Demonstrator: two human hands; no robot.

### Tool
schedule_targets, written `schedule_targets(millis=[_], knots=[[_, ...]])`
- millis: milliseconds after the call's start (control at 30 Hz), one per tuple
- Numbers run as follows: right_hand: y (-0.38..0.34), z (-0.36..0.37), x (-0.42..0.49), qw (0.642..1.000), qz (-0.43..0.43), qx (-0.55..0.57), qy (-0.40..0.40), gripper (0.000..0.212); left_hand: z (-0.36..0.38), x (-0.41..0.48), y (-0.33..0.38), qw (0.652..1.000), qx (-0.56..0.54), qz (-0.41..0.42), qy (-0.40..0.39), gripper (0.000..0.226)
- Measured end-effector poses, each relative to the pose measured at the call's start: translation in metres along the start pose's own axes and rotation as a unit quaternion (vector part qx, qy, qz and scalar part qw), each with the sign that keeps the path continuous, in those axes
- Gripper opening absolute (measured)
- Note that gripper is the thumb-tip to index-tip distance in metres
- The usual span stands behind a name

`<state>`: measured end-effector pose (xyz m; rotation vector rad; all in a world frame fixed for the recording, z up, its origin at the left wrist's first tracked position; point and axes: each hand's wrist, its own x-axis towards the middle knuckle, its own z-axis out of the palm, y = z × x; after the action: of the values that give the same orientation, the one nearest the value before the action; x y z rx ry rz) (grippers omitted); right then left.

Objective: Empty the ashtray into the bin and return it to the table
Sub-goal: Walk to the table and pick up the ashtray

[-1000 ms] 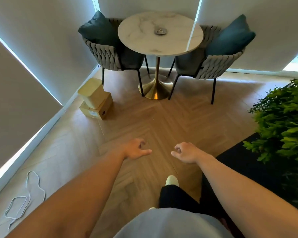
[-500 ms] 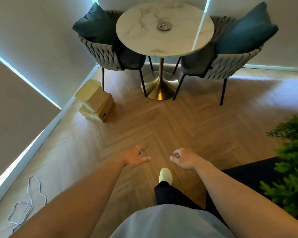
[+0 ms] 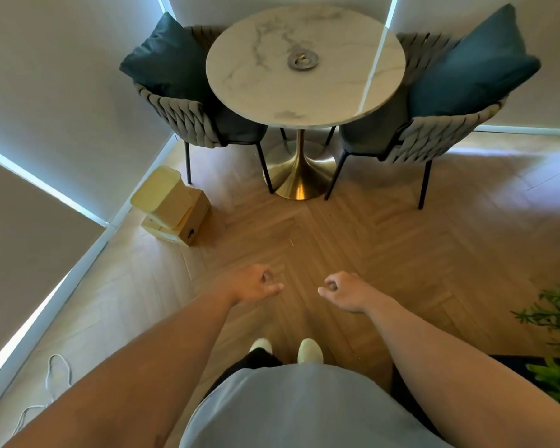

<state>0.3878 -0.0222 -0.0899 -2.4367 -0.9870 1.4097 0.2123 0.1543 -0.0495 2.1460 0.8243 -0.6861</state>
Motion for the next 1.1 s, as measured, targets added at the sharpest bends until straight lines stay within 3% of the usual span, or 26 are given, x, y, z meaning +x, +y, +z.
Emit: schedule_targets(millis=[200,600,1100], knots=[[-0.015,-0.030,0.034,1.000,0.003,-0.004,-0.031,0.062,-0.025,0.036,-0.007,1.000,-0.005,0.000,-0.024,0.063],[-0.082,-0.121,0.150,0.998,0.046,0.015,0.026,0.062,-0.160,0.165,-0.034,0.997,0.029,0.052,-0.039,0.065],[-0.122,-0.187,0.213,0.998,0.047,0.035,0.019,0.058,-0.227,0.234,-0.038,0.995,0.024,0.069,-0.071,0.061]])
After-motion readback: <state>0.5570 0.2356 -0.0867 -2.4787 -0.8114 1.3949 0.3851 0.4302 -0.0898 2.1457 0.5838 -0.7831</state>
